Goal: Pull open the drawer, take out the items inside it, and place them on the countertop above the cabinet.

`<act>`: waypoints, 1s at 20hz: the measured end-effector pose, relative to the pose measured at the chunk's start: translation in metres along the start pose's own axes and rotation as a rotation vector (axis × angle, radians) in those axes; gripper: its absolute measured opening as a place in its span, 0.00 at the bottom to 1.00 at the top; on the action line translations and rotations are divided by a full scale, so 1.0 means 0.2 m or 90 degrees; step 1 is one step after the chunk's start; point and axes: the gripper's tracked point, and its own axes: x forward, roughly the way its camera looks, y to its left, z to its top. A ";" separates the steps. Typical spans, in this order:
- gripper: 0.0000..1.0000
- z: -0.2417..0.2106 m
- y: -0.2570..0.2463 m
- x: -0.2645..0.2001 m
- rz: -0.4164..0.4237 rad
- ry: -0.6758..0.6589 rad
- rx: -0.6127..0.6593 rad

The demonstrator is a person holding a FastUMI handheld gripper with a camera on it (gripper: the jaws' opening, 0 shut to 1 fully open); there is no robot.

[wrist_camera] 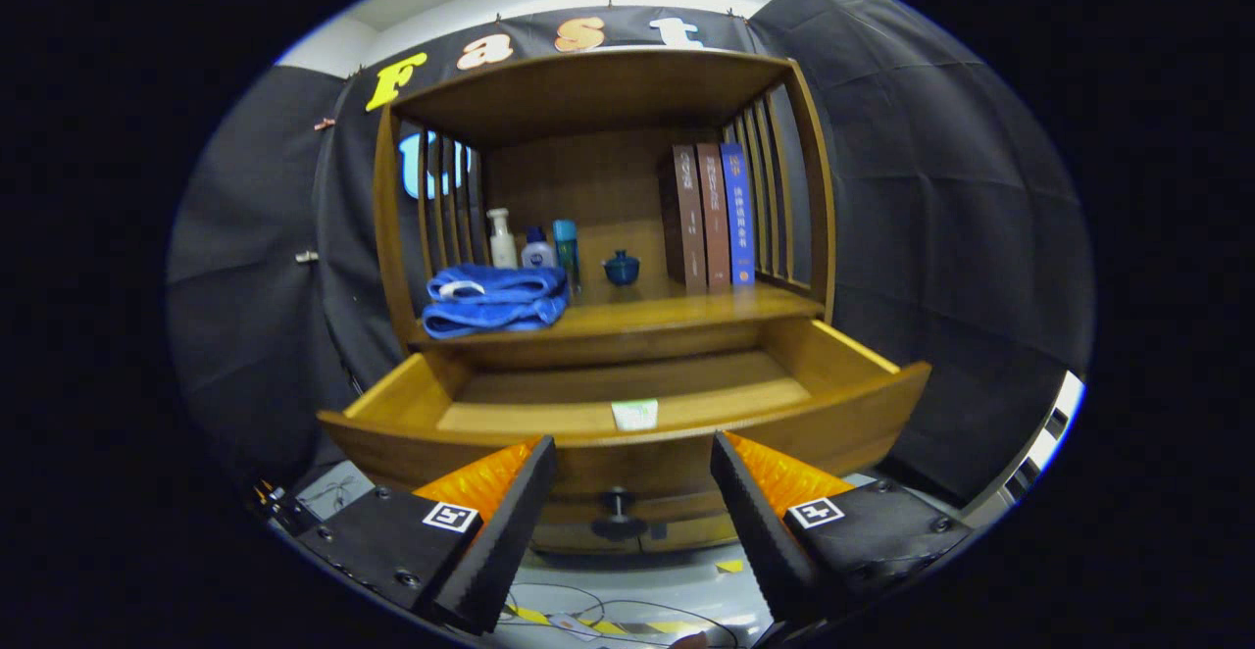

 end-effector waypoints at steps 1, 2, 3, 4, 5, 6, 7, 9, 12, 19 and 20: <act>0.99 0.09 0.01 0.00 0.012 -0.002 0.009; 0.99 0.15 0.01 0.01 0.022 0.012 0.014; 0.99 0.18 0.02 0.02 0.033 0.040 0.019; 0.99 0.19 0.03 0.04 0.040 0.076 0.019; 0.99 0.22 0.02 0.06 0.042 0.110 0.021; 0.99 0.26 0.04 0.10 0.056 0.126 0.026; 0.99 0.28 0.05 0.15 0.062 0.143 0.031; 0.99 0.28 0.05 0.26 0.065 0.183 0.021; 0.99 0.17 0.01 0.44 0.058 0.279 -0.011; 0.98 -0.16 -0.06 0.78 0.021 0.493 -0.037; 0.98 -0.23 -0.06 0.80 0.017 0.530 -0.043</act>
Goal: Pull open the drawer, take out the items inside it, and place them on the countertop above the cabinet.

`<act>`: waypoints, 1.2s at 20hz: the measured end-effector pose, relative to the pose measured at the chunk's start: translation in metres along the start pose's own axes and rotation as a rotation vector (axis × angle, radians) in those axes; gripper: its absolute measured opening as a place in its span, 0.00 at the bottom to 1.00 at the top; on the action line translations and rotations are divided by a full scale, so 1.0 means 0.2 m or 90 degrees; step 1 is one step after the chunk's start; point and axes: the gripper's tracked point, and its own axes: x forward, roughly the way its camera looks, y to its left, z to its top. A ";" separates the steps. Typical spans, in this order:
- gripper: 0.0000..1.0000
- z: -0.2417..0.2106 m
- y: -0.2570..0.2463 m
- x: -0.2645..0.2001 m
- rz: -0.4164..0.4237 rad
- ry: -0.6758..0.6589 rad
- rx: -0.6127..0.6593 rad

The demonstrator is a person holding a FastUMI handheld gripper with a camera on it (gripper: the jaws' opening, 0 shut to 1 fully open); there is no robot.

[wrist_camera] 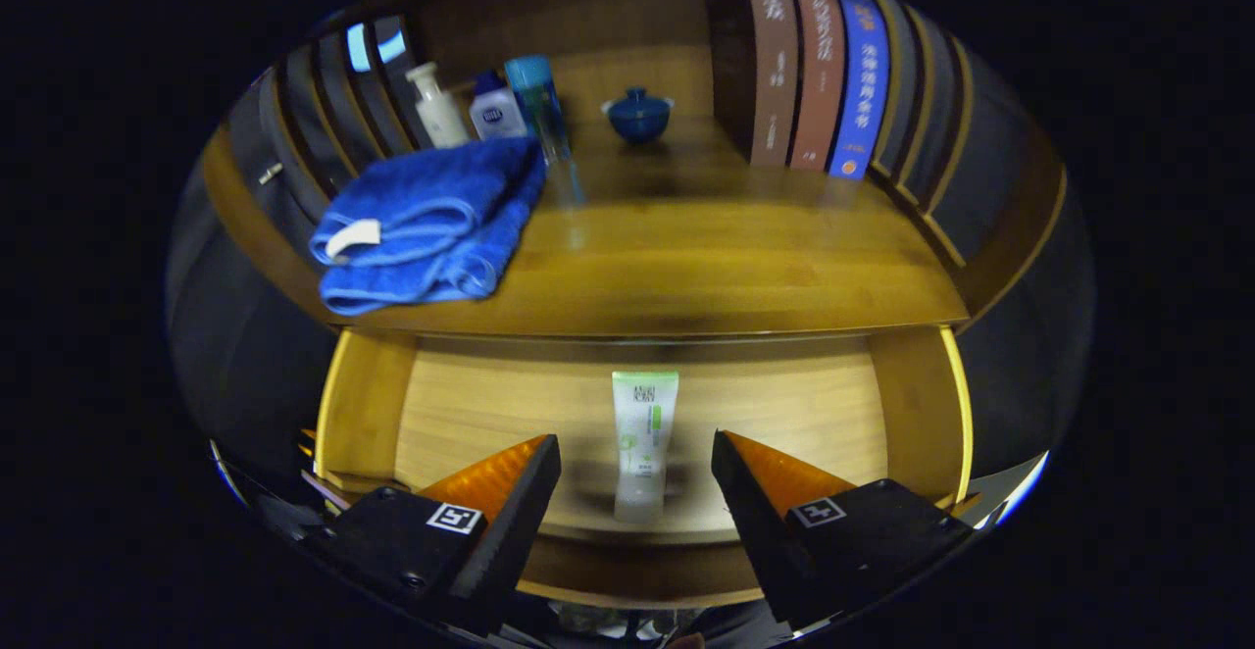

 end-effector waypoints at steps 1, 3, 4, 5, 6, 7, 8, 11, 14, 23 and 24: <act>0.98 -0.04 0.00 0.05 -0.007 0.043 -0.002; 0.97 -0.10 0.02 0.15 -0.010 0.095 -0.006; 0.91 -0.12 0.01 0.20 -0.019 0.112 -0.007; 0.90 -0.14 -0.01 0.24 -0.035 0.125 -0.013; 0.90 -0.15 -0.04 0.27 -0.053 0.134 -0.018; 0.90 -0.17 -0.03 0.30 -0.057 0.144 -0.018; 0.83 -0.19 -0.02 0.32 -0.058 0.157 -0.020; 0.65 -0.21 -0.01 0.35 -0.063 0.207 -0.005; 0.43 -0.18 0.03 0.35 -0.033 0.174 -0.017; 0.23 -0.21 0.16 0.08 0.077 0.181 0.013; 0.23 -0.20 0.18 0.04 0.088 0.182 0.018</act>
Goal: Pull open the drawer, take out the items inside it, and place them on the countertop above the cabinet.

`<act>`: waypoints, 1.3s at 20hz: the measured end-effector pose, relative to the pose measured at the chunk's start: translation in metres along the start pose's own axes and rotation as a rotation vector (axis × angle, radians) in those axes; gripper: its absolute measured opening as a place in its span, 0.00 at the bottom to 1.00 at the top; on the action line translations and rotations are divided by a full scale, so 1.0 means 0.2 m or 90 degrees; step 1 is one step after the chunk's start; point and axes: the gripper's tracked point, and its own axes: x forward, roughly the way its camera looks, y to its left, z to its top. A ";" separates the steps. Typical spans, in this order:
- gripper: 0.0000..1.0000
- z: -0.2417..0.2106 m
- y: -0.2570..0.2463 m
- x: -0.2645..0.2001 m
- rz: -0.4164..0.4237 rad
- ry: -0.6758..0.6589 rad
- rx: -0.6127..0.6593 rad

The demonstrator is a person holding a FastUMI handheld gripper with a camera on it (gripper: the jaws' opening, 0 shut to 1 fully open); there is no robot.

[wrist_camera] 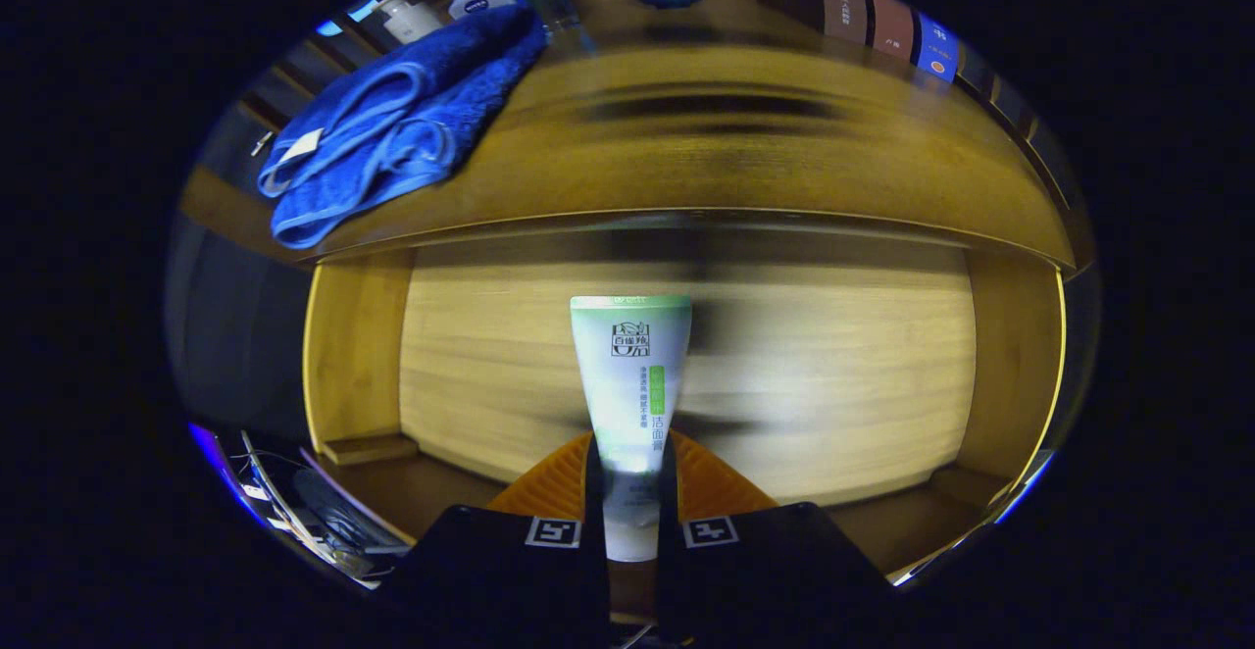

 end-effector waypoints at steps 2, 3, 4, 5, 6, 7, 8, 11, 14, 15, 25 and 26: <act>0.23 0.00 0.04 -0.09 0.019 -0.005 -0.004; 0.23 0.01 0.04 -0.11 0.019 -0.011 -0.009; 0.23 0.03 0.05 -0.16 0.023 -0.014 -0.010; 0.23 0.04 0.06 -0.20 0.031 -0.016 -0.006; 0.23 0.04 0.07 -0.24 0.035 -0.018 -0.008; 0.23 0.05 0.08 -0.28 0.034 -0.022 -0.013; 0.23 0.07 0.09 -0.31 0.036 -0.029 -0.018; 0.23 0.14 0.14 -0.42 0.052 -0.054 -0.024; 0.23 0.28 0.11 -0.49 0.036 -0.087 -0.014; 0.23 0.35 0.09 -0.49 0.023 -0.101 -0.010; 0.23 0.91 -0.16 -0.34 -0.090 -0.186 0.067; 0.23 0.92 -0.17 -0.31 -0.096 -0.183 0.068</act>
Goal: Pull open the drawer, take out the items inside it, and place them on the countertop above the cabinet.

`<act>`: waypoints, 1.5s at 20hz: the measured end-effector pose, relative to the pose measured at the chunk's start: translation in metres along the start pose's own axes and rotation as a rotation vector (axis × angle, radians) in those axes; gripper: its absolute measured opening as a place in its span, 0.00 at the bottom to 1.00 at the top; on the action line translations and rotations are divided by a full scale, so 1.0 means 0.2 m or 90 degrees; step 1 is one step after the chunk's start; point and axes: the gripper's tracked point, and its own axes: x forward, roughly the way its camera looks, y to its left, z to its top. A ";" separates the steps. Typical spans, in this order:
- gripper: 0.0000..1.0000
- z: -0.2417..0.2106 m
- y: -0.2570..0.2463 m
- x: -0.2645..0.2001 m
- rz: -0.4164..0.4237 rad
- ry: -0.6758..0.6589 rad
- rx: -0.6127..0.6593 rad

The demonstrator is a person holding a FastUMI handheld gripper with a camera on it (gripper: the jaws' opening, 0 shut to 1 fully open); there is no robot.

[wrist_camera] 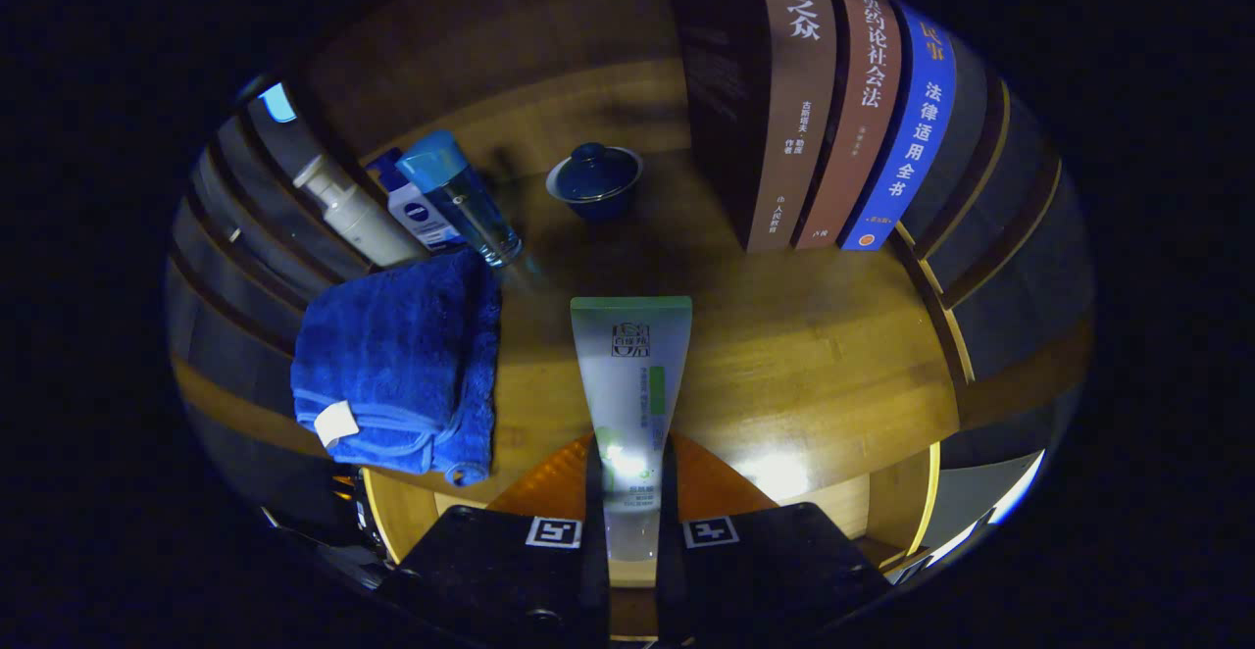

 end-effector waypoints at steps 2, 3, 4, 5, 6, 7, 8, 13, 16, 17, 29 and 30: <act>0.23 0.00 0.00 0.05 -0.008 0.011 0.003; 0.23 0.01 0.02 0.07 -0.006 0.010 0.009; 0.23 0.04 0.02 0.08 -0.012 0.004 0.010; 0.23 0.04 0.00 0.09 -0.025 0.004 0.001; 0.23 0.05 0.01 0.09 -0.033 0.004 -0.008; 0.24 0.05 0.01 0.08 -0.039 0.006 -0.015; 0.28 0.05 0.02 0.08 -0.040 0.010 -0.022; 0.81 0.06 0.06 0.04 -0.031 -0.015 -0.033; 1.00 0.07 0.12 -0.06 -0.009 -0.050 -0.022; 1.00 0.08 0.13 -0.10 -0.004 -0.067 -0.016; 1.00 -0.27 0.30 -0.81 0.105 -0.275 -0.072; 1.00 -0.33 0.30 -0.82 0.112 -0.283 -0.069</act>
